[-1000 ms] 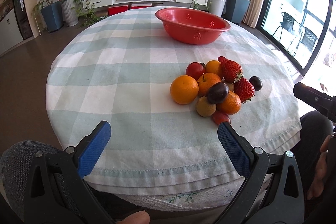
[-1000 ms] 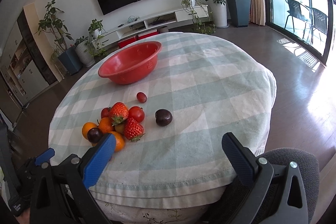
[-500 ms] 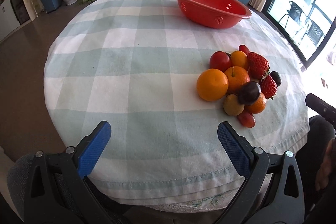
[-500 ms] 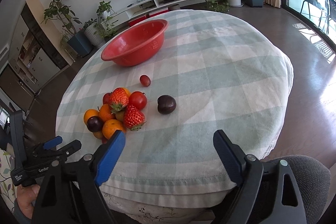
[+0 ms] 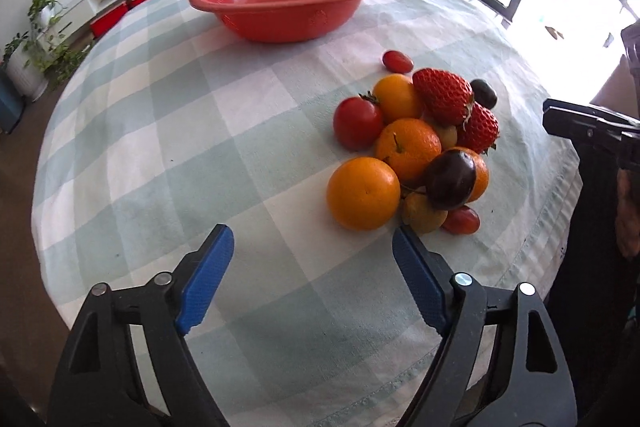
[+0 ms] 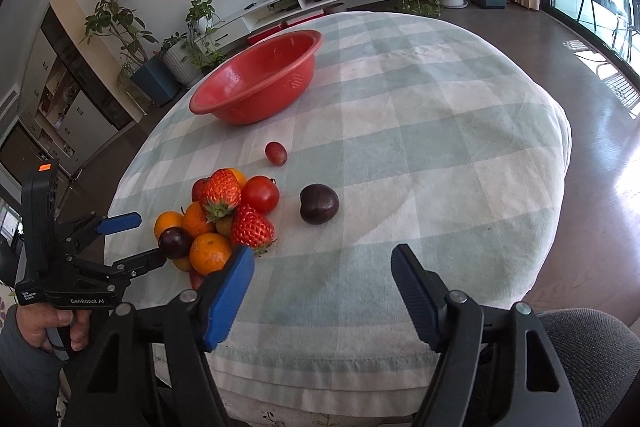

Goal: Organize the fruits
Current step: 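Grasp the orange with the left tool while the right tool grasps a dark plum, then carry the orange and plum into the red bowl and open both tools, then withdraw both tools from the bowl back toward the fruit pile, then grasp a dark plum with the left tool while the right tool grasps a strawberry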

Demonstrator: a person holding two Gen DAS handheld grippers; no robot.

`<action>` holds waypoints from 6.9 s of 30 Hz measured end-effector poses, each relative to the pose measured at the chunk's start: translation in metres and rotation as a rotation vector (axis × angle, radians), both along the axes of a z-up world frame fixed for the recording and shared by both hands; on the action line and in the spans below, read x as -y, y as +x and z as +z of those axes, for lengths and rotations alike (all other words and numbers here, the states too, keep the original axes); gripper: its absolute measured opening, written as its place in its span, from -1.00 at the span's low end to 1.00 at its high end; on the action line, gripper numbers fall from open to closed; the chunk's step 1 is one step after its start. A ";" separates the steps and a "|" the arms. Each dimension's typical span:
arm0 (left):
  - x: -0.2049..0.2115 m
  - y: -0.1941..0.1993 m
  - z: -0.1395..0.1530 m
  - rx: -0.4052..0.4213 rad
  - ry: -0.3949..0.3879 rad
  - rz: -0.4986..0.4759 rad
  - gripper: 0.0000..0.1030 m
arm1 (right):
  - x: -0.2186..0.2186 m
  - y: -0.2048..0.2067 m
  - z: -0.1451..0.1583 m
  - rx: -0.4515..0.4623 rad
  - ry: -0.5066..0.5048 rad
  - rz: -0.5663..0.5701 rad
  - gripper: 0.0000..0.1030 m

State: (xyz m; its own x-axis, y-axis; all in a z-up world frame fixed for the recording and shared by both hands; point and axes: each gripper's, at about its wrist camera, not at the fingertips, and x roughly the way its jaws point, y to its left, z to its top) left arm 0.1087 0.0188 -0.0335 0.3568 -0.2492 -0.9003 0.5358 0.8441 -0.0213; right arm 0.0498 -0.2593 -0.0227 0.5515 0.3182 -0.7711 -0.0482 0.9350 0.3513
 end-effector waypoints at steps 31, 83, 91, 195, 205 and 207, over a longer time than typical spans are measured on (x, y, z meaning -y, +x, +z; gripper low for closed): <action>0.024 0.024 -0.004 -0.001 -0.074 -0.263 -0.31 | -0.011 0.028 -0.004 -0.048 -0.059 0.099 0.44; -0.009 0.084 0.097 0.197 -0.270 0.111 -0.31 | -0.032 0.162 0.071 0.140 -0.052 0.223 -0.39; 0.033 0.179 0.083 0.133 -0.110 0.149 -0.31 | -0.075 0.236 0.047 0.070 -0.153 0.273 -0.39; 0.043 -0.037 0.020 0.140 -0.119 -0.209 -0.36 | -0.050 0.030 0.009 0.131 -0.032 0.214 0.15; 0.043 -0.034 0.016 0.135 -0.109 -0.202 -0.53 | -0.051 0.030 0.008 0.128 -0.035 0.217 0.15; 0.042 -0.036 0.016 0.138 -0.113 -0.201 -0.56 | -0.051 0.030 0.008 0.128 -0.036 0.218 0.14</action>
